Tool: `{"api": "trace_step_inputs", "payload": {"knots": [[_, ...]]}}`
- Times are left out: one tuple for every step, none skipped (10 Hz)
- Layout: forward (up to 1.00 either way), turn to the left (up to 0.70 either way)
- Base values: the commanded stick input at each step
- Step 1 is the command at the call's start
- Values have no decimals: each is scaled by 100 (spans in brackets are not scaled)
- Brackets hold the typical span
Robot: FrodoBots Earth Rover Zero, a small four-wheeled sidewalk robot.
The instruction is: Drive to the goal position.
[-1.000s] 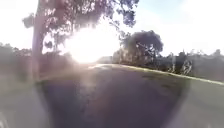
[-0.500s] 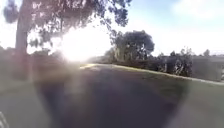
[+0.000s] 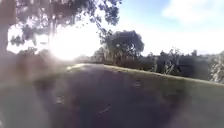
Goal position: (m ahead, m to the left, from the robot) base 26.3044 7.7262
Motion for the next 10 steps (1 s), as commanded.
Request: {"api": "trace_step_inputs", "payload": {"knots": [[100, 0], [100, 0], [100, 0], [100, 0], [100, 0], [100, 0], [100, 0], [100, 0], [100, 0], [100, 0]]}}
